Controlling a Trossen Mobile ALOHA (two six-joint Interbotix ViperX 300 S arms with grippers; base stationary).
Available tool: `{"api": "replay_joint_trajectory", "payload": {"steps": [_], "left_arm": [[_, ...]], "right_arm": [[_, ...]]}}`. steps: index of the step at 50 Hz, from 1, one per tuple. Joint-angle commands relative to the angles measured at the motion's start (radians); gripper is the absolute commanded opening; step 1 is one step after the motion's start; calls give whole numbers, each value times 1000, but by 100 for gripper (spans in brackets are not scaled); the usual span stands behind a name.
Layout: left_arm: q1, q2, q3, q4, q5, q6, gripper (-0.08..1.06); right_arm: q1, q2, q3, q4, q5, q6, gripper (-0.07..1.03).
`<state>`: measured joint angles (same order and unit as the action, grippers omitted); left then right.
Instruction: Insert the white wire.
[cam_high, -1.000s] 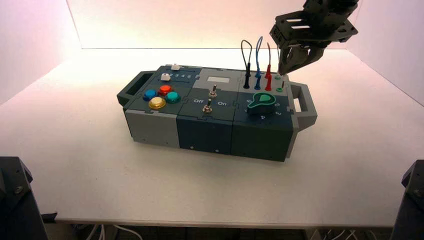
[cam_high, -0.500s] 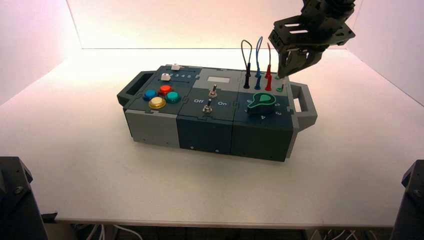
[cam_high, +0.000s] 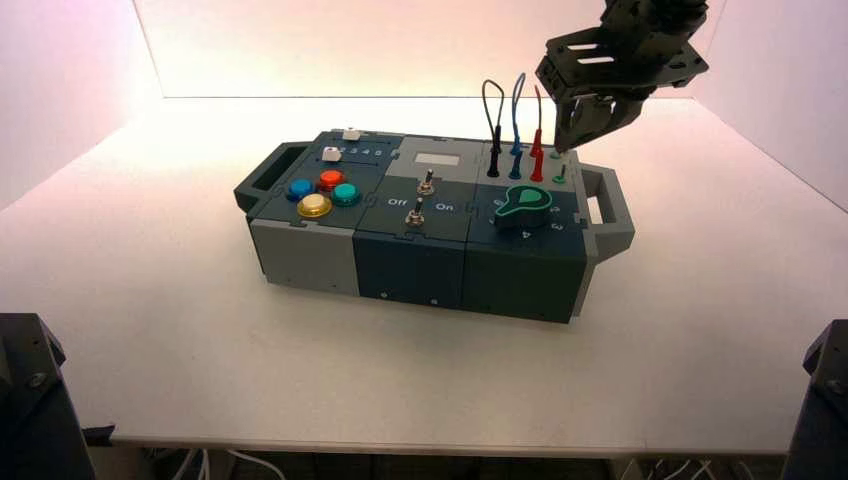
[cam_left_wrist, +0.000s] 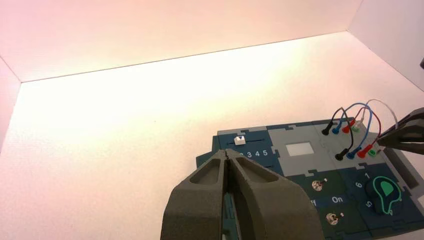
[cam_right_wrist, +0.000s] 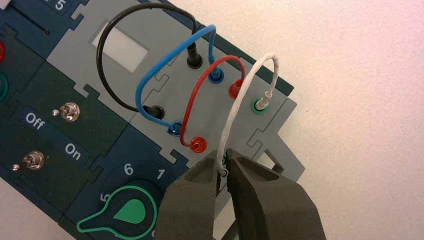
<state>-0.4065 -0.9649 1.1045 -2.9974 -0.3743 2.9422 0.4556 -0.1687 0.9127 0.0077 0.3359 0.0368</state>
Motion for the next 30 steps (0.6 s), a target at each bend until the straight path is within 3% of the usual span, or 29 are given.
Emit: {"api": "replay_joint_trajectory", "payload": {"steps": [1, 30], "left_arm": [[-2, 5, -28, 0, 11, 2, -3], [-2, 5, -28, 0, 12, 3, -3]], "right_arm": [[-20, -11, -28, -3, -8, 2, -2], [-23, 9, -35, -3, -17, 0, -2]]}}
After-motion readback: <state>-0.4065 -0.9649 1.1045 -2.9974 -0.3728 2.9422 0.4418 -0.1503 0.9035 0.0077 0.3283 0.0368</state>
